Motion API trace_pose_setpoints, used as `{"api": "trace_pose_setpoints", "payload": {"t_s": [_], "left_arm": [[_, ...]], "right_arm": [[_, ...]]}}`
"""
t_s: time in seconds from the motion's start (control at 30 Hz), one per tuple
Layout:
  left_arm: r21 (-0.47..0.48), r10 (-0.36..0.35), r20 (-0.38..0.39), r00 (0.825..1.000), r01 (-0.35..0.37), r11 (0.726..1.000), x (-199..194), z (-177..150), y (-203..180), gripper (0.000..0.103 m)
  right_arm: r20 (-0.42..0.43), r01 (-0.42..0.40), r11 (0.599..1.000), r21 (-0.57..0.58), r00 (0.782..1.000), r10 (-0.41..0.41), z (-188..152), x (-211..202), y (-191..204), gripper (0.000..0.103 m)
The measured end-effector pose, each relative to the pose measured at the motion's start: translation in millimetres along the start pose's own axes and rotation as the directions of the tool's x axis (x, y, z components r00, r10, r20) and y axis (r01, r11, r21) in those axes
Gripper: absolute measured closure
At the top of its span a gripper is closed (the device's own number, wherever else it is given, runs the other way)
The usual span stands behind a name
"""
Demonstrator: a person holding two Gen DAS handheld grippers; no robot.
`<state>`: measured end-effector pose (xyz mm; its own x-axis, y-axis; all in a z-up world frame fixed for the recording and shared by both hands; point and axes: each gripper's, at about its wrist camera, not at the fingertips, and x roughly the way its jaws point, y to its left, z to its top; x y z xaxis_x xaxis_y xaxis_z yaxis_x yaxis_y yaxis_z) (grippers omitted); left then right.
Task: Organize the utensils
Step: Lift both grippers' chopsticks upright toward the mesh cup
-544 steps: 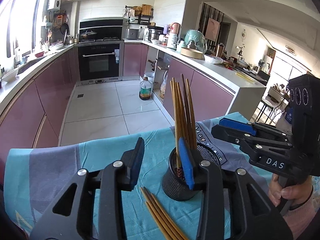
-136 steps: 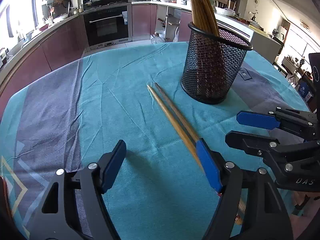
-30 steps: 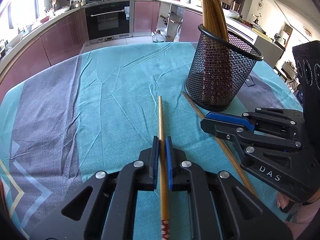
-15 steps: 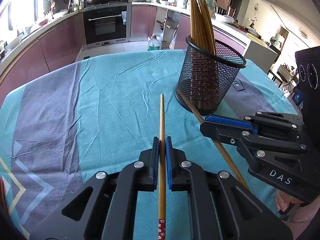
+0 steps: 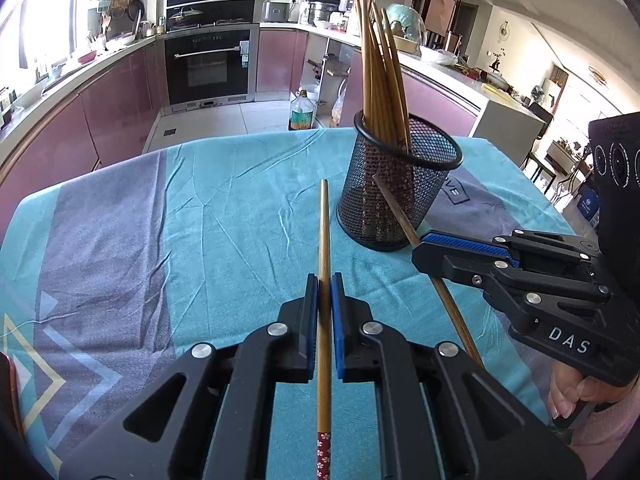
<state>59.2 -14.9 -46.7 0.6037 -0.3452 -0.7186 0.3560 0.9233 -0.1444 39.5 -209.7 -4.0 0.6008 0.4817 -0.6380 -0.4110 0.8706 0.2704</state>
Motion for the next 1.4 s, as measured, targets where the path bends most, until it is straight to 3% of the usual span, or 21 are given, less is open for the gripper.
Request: {"api": "trace_pose_setpoints", "payload": {"t_s": [1.4], "left_arm": [[0.008, 0.005, 0.176, 0.984, -0.007, 1.0, -75, 25, -1, 0.096]], "right_arm": [[0.185, 0.015, 1.0, -0.019, 0.983, -0.011, 30, -52, -1, 0.098]]}}
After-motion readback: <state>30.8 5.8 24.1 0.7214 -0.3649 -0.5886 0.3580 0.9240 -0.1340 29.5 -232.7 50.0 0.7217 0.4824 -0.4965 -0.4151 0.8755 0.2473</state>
